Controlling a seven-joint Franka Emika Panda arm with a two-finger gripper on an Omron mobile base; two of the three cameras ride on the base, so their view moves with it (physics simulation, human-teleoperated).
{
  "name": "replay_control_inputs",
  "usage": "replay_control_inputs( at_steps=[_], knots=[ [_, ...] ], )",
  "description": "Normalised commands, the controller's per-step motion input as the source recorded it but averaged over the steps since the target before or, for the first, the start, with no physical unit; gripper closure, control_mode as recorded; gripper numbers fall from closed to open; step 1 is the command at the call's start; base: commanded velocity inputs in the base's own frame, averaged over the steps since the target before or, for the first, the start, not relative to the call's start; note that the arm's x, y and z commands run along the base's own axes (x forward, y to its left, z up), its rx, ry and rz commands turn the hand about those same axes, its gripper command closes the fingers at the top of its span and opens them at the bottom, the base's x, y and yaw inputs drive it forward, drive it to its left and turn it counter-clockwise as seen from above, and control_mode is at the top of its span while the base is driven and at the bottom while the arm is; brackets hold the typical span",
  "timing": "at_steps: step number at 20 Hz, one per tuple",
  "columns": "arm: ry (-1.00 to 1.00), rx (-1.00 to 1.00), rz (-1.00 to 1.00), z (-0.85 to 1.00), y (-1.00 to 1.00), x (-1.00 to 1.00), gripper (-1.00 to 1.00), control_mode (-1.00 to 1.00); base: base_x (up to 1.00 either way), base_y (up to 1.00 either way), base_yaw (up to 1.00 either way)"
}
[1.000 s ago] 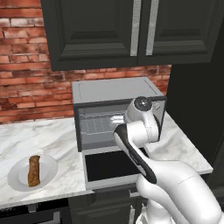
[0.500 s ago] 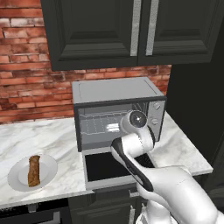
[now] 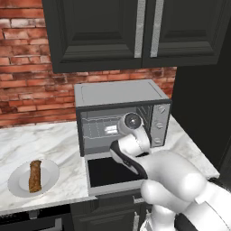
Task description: Pull the toaster oven rack outwards. Pick up the baguette from the plate and place it on the toaster oven rack. Close the toaster oven door fully and set the temperature to the lowest setting.
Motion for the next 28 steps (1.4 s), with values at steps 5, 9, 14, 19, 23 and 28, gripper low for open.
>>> replay_control_inputs(
  at_steps=[5,9,14,19,23,28],
  knots=[
    [0.01,0.01,0.0,-0.24,0.0,0.58,-1.0,-1.0,0.0,0.0,0.0],
    [0.03,0.0,0.0,-0.16,0.0,0.55,-1.0,-1.0,0.0,0.0,0.0],
    [0.02,0.0,0.0,-0.33,0.0,0.41,-1.0,-1.0,0.0,0.0,0.0],
    [0.01,0.0,0.0,-0.4,0.09,0.3,-1.0,-1.0,0.0,0.0,0.0],
    [0.03,0.0,0.0,-0.37,0.09,0.31,-1.0,-1.0,0.0,0.0,0.0],
    [0.11,0.0,-0.03,-0.55,0.01,0.03,-1.0,-1.0,0.0,0.0,0.0]
  ],
)
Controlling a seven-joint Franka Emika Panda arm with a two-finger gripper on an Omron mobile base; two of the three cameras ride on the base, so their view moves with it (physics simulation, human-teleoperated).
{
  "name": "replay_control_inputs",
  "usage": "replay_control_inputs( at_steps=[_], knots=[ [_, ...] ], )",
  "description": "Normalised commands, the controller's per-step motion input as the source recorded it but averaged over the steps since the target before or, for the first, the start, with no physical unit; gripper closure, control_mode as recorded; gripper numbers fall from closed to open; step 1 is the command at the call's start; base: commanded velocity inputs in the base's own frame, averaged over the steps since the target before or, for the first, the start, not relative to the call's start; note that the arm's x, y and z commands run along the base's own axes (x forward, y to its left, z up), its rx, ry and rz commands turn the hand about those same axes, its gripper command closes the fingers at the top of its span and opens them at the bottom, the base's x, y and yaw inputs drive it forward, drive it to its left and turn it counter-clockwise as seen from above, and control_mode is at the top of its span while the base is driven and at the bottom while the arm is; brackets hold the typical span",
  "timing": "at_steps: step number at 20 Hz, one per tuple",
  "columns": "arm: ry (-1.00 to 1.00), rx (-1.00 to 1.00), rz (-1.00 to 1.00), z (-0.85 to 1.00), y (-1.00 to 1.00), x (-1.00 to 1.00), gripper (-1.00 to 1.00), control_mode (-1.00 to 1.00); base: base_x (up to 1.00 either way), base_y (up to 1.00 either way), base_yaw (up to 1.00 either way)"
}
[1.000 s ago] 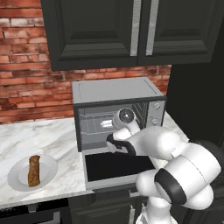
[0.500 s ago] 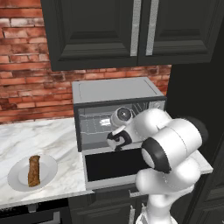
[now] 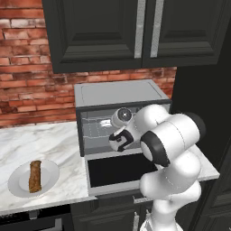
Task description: Pull the toaster oven rack outwards. Pick up the baguette from the plate and place it on the toaster oven rack. Close the toaster oven door fully and set the temperature to the lowest setting.
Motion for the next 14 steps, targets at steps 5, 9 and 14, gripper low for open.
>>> replay_control_inputs(
  at_steps=[5,9,14],
  knots=[
    [0.08,0.0,-0.08,-0.72,0.0,-0.3,-1.0,-1.0,0.0,0.0,0.0],
    [0.11,0.0,-0.06,-0.65,0.0,-0.61,-1.0,-1.0,0.0,0.0,0.0],
    [0.17,0.0,-0.02,-0.57,0.0,-0.73,-1.0,-1.0,0.0,0.0,0.0]
  ],
)
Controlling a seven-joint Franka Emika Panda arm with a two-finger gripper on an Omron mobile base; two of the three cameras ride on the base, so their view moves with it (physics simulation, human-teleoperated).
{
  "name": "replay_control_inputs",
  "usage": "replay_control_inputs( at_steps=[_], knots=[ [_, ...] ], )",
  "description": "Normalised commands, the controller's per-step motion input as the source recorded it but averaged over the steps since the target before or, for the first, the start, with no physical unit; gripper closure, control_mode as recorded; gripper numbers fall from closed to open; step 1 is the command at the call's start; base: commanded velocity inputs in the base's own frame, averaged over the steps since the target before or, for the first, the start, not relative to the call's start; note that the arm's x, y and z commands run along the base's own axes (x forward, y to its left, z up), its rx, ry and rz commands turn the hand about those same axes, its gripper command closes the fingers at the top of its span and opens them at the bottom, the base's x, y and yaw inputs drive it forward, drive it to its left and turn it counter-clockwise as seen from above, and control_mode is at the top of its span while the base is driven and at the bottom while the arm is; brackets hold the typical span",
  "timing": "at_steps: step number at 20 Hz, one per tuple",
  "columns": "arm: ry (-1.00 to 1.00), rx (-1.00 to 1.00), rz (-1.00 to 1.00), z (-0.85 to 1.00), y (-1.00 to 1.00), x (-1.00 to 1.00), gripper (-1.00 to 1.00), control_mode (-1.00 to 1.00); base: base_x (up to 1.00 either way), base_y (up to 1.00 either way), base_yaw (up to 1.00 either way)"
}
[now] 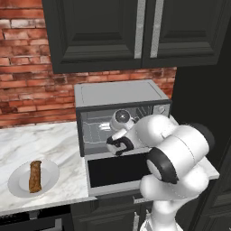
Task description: Pull the toaster oven rack outwards. Pick up the baguette from the plate and place it on the toaster oven rack. Close the toaster oven door fully and set the temperature to the lowest setting.
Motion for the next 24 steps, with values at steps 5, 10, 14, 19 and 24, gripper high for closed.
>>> replay_control_inputs(
  at_steps=[5,10,14,19,24],
  knots=[
    [0.25,0.0,0.0,-0.51,0.0,-0.82,-1.0,-1.0,0.0,0.0,0.0],
    [0.27,0.0,0.0,-0.49,0.0,-0.9,-1.0,-1.0,0.0,0.0,0.0],
    [0.29,0.0,0.0,-0.39,0.0,-0.88,-1.0,-1.0,0.0,0.0,0.0],
    [0.29,0.0,-0.02,-0.3,0.0,-0.82,-1.0,-1.0,0.0,0.0,0.0],
    [0.05,-0.04,-0.06,0.16,0.0,-0.55,-1.0,-1.0,0.0,0.0,0.0]
  ],
)
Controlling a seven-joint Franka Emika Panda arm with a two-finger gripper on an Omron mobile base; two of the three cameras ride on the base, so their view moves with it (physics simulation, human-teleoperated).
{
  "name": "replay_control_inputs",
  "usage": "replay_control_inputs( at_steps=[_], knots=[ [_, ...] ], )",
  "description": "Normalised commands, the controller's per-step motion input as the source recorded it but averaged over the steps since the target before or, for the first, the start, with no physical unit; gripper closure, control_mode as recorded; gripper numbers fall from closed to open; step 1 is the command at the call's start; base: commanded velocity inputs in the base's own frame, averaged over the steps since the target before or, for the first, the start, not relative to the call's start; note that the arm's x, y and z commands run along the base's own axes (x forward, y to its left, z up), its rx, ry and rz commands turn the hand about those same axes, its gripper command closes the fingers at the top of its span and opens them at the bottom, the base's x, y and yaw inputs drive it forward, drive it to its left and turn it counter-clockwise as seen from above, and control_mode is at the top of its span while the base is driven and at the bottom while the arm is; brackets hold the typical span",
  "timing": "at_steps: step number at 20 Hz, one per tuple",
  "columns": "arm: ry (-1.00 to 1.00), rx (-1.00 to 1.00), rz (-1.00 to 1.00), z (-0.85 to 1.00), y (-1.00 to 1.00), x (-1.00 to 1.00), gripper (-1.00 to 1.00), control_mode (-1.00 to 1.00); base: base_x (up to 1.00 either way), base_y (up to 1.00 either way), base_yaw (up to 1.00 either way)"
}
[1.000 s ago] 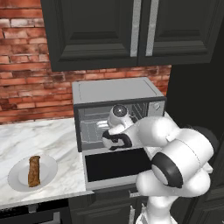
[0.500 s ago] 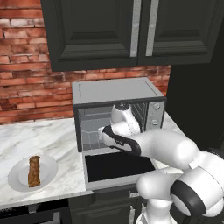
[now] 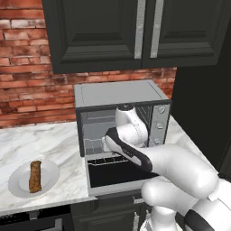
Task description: Pull the toaster oven rack outwards. Pick up the baguette from the plate and place it on the toaster oven rack. Close the toaster oven door fully and set the temperature to the lowest setting.
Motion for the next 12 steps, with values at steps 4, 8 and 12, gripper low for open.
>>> replay_control_inputs(
  at_steps=[4,8,12],
  knots=[
    [0.0,-0.14,-0.05,0.77,0.05,-0.54,-1.0,-1.0,0.0,0.0,0.0],
    [0.04,-0.09,-0.11,1.0,0.41,-0.51,-1.0,-1.0,0.0,0.0,0.0],
    [0.12,0.0,-0.05,0.66,1.0,-0.22,-1.0,-1.0,0.0,0.0,0.0]
  ],
)
